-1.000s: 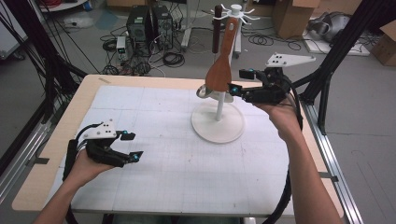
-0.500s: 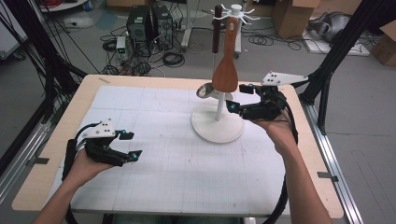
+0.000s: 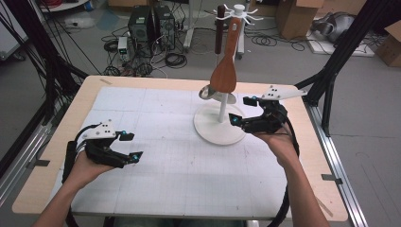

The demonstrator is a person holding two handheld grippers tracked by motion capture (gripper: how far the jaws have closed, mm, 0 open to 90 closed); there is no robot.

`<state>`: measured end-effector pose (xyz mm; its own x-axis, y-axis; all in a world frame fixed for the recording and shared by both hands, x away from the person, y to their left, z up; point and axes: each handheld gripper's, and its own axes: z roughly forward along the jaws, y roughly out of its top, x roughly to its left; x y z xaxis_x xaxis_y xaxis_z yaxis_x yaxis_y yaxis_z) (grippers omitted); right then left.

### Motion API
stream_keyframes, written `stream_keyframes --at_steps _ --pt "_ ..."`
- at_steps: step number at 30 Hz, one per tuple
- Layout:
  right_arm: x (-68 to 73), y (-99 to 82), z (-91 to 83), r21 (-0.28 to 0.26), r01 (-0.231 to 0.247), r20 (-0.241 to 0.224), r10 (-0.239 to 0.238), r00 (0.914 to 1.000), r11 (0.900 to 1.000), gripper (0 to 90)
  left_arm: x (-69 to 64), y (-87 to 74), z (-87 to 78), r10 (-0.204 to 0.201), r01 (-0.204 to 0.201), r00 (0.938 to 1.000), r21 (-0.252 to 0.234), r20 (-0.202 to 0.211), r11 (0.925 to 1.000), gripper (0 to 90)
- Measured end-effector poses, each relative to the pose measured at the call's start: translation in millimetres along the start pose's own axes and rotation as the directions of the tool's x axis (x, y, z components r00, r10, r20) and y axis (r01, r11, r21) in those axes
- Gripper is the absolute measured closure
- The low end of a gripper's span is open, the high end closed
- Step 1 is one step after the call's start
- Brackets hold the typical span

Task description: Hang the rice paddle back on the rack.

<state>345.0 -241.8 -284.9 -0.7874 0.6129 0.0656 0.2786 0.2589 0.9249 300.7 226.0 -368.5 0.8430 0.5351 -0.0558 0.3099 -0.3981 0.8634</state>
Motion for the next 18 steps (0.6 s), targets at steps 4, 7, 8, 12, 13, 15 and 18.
stream_keyframes --at_steps 4,7,8,12,13,15,18 --pt "1.9 -6.1 2.1 0.008 0.003 0.004 -0.003 1.0 1.0 11.1 1.4 -0.4 -0.4 0.002 -0.002 1.0 0.003 -0.006 1.0 22.0" --pt "3.2 -12.0 4.3 0.014 0.007 0.009 -0.007 0.9999 0.9999 10.8 1.8 -0.5 -0.7 -0.004 0.004 0.9999 0.006 -0.012 1.0 20.1" --pt "4.0 -14.5 5.2 0.014 0.002 0.009 -0.002 1.0 0.9999 10.6 2.1 -0.5 -0.8 -0.002 0.002 0.9999 0.005 -0.014 1.0 19.9" --pt "6.4 -22.3 8.0 0.027 -0.001 0.009 0.0 1.0 0.9996 10.5 3.0 -0.9 -1.2 -0.01 0.01 0.9998 0.006 -0.018 0.9999 19.0" --pt "7.0 -23.8 8.3 0.03 -0.002 0.01 0.002 0.9999 0.9995 10.5 3.2 -1.2 -1.1 -0.014 0.014 0.9997 0.004 -0.02 0.9999 19.0" --pt "8.0 -28.2 10.0 0.033 0.001 0.015 -0.001 0.9999 0.9994 10.0 3.9 -1.2 -1.3 -0.007 0.008 0.9997 0.007 -0.023 0.9999 18.8" --pt "10.0 -35.1 12.5 0.047 -0.001 0.018 0.0 0.9998 0.9989 9.9 4.0 -1.3 -1.3 -0.012 0.012 0.9996 0.005 -0.025 0.9999 18.1"
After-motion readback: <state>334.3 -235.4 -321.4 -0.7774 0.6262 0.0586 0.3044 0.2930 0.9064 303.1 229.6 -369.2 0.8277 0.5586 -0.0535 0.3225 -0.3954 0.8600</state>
